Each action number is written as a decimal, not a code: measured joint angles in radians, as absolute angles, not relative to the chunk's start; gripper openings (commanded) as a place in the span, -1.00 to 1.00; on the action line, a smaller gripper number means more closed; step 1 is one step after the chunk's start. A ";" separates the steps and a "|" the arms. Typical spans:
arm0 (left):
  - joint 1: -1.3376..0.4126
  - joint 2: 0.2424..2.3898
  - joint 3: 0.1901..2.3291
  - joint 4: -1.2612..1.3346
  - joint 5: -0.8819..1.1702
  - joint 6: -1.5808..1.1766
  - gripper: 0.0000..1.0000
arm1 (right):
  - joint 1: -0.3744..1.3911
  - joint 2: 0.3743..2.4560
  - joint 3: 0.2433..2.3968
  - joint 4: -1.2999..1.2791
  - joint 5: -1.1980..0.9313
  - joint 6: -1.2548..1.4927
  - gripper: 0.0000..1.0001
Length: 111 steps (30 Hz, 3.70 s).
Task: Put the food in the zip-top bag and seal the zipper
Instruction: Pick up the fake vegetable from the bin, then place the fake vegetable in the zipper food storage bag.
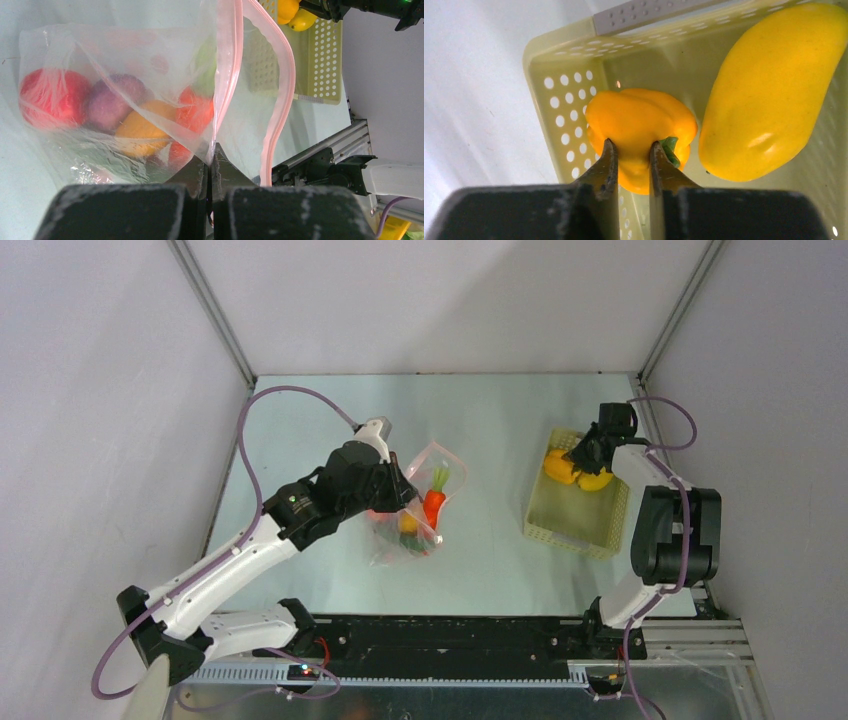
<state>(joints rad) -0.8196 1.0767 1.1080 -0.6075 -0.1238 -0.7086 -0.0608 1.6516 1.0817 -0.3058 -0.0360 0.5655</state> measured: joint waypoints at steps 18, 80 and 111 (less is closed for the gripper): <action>-0.819 1.073 1.108 -0.601 -0.120 -0.718 -1.00 | -0.075 1.324 0.910 -0.321 -0.014 0.554 -1.00; -0.814 1.089 1.108 -0.563 -0.026 -0.709 -1.00 | 0.919 1.203 1.084 -0.204 0.102 0.211 -1.00; -0.816 1.079 1.108 -0.579 0.004 -0.691 -1.00 | 0.913 1.244 1.136 -0.220 0.085 0.261 0.99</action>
